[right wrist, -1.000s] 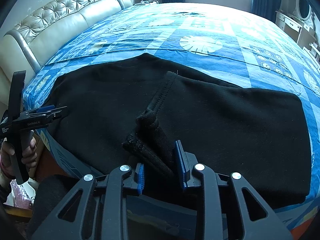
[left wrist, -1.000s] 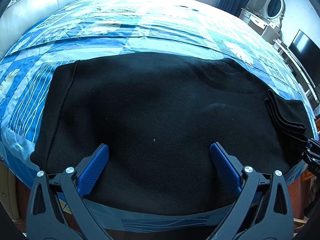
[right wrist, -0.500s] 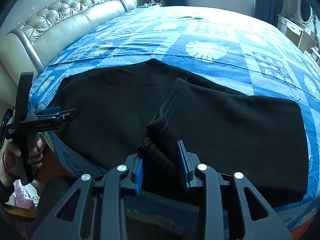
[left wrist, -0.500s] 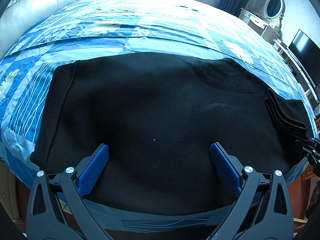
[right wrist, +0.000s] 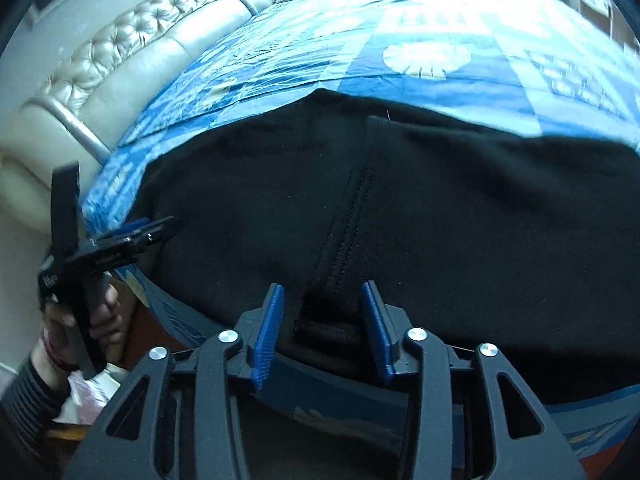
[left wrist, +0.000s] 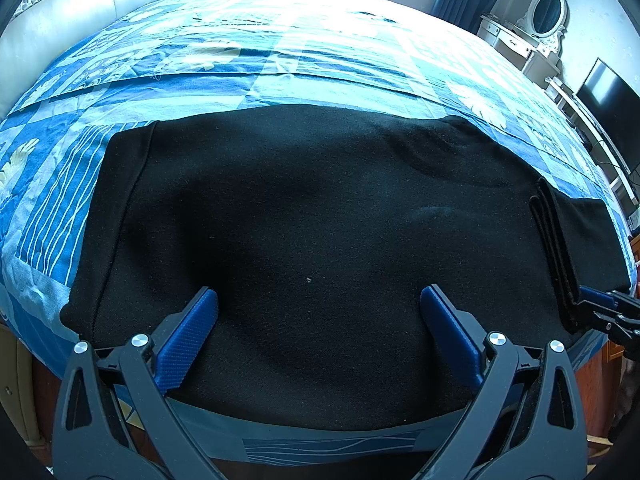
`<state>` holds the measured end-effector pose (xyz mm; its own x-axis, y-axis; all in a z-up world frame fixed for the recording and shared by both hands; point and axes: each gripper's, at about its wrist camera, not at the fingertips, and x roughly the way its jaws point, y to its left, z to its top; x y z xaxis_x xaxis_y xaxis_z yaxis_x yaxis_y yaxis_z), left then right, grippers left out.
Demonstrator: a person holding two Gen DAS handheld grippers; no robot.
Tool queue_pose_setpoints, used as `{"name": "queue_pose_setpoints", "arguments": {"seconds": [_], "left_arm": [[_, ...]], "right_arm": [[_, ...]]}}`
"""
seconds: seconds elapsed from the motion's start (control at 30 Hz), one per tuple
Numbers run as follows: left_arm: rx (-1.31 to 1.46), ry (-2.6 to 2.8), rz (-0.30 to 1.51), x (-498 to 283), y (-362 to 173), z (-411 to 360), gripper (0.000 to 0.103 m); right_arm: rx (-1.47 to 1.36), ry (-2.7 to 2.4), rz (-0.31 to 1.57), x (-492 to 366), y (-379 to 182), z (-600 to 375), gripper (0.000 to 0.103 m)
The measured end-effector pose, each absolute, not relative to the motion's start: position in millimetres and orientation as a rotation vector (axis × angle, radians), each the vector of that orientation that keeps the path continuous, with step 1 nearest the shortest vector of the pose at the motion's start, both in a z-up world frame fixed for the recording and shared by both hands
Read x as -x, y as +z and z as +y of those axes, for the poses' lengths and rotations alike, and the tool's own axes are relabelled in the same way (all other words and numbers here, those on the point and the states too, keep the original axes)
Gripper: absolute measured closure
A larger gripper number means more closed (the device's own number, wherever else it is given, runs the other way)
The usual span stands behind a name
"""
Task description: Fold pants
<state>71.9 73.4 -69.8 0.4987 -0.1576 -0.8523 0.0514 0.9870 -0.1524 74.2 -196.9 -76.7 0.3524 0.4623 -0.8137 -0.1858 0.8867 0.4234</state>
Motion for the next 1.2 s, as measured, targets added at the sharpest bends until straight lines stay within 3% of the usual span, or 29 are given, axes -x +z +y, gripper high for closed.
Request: {"name": "queue_pose_setpoints", "arguments": {"seconds": [0.43, 0.67, 0.83, 1.03, 1.2], "left_arm": [[0.104, -0.132, 1.039, -73, -68, 73, 0.002], [0.099, -0.14, 1.035, -73, -69, 73, 0.002], [0.097, -0.143, 1.031, -72, -70, 73, 0.002], [0.095, -0.143, 1.029, -71, -70, 73, 0.002], [0.093, -0.141, 1.025, -71, -70, 73, 0.002]], "right_arm": [[-0.545, 0.521, 1.148, -79, -85, -223, 0.058], [-0.591, 0.511, 0.966, -64, -32, -273, 0.058], [-0.637, 0.319, 0.847, -57, -17, -358, 0.048], [-0.892, 0.165, 0.889, -47, -77, -450, 0.046], [-1.109, 0.281, 0.979, -35, -132, -455, 0.046]]}}
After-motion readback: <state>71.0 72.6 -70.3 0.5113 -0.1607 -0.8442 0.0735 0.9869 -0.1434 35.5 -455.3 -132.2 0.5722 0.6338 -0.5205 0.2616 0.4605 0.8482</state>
